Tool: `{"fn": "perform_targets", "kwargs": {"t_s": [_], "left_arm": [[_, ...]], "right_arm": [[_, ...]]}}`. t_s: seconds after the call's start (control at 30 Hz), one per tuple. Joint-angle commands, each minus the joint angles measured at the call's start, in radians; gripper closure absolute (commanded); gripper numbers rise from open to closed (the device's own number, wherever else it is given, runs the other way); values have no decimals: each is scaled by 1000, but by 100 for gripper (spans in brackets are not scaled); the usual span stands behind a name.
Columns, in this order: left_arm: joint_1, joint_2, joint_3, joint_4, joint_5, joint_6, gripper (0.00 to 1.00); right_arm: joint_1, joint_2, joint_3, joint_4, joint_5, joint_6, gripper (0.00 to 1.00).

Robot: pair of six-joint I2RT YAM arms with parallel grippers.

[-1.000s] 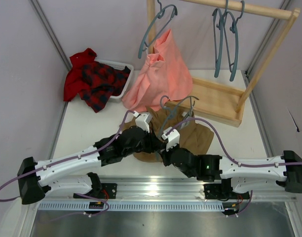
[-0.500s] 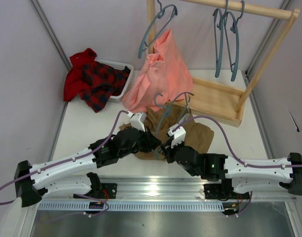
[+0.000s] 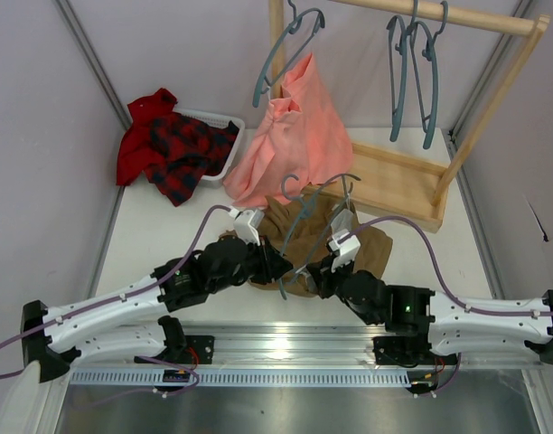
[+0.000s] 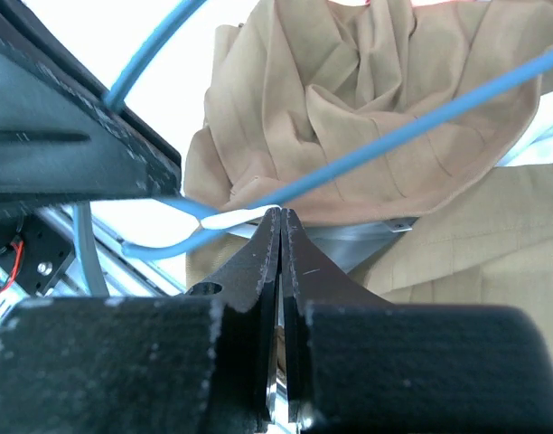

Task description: Place the skirt on the hanger

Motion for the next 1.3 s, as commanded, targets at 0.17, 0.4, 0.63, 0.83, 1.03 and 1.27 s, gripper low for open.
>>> {"fn": "perform_targets", "kwargs": {"t_s": [0.17, 0.4, 0.63, 0.83, 1.03, 1.27], "left_arm": [[-5, -10, 93, -5, -33, 133, 100], [-5, 17, 174, -14, -47, 281, 100], [-3, 61, 380, -209, -113, 450, 100], [-5, 119, 584, -468, -231, 527, 100], [1, 191, 861, -632, -381, 568, 100], [108, 472, 1428, -760, -268, 650, 100]], "right_arm": [[-1, -61, -32, 105, -109, -35, 67], [8, -107, 52, -39, -99, 16, 23], [-18, -206, 284, -507, 231, 290, 16], [-30, -349, 413, -717, 377, 445, 15], [-29, -383, 470, -843, 478, 479, 13], [-30, -314, 487, -801, 524, 292, 1]]}}
